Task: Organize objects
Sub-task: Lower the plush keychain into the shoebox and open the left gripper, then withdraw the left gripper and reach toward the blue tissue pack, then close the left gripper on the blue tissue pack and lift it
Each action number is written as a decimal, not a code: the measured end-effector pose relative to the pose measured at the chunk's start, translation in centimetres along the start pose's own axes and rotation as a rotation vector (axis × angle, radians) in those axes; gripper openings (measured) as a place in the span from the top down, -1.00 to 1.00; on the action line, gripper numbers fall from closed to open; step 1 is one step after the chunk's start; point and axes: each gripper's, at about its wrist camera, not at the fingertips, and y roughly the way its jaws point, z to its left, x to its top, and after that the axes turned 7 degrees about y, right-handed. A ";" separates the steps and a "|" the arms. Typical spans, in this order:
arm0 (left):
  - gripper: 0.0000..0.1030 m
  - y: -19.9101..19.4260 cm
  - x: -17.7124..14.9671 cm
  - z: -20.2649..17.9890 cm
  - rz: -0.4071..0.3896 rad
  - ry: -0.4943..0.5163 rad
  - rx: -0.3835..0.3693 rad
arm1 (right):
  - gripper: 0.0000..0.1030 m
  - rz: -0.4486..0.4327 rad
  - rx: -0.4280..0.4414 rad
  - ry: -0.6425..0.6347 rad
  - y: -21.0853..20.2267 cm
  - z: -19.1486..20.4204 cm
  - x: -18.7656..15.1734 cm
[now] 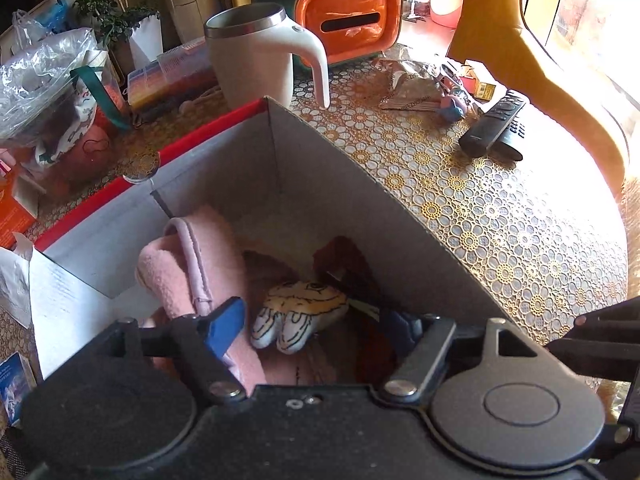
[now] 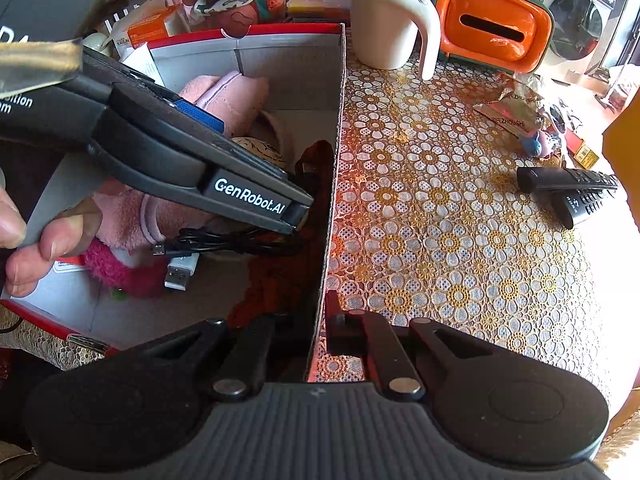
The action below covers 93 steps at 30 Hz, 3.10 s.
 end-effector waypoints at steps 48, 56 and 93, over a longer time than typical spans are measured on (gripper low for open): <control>-0.99 -14.2 -20.0 19.6 -0.142 -0.418 0.272 | 0.90 0.048 -0.055 -0.009 0.1 0.9 0.3; -0.99 -10.1 -21.9 23.3 -0.080 -0.477 0.329 | 0.90 0.055 -0.062 -0.013 0.2 1.0 0.5; -0.01 -1.8 -15.8 25.3 -0.003 -0.551 0.325 | 0.90 0.100 -0.064 -0.007 1.6 0.8 0.8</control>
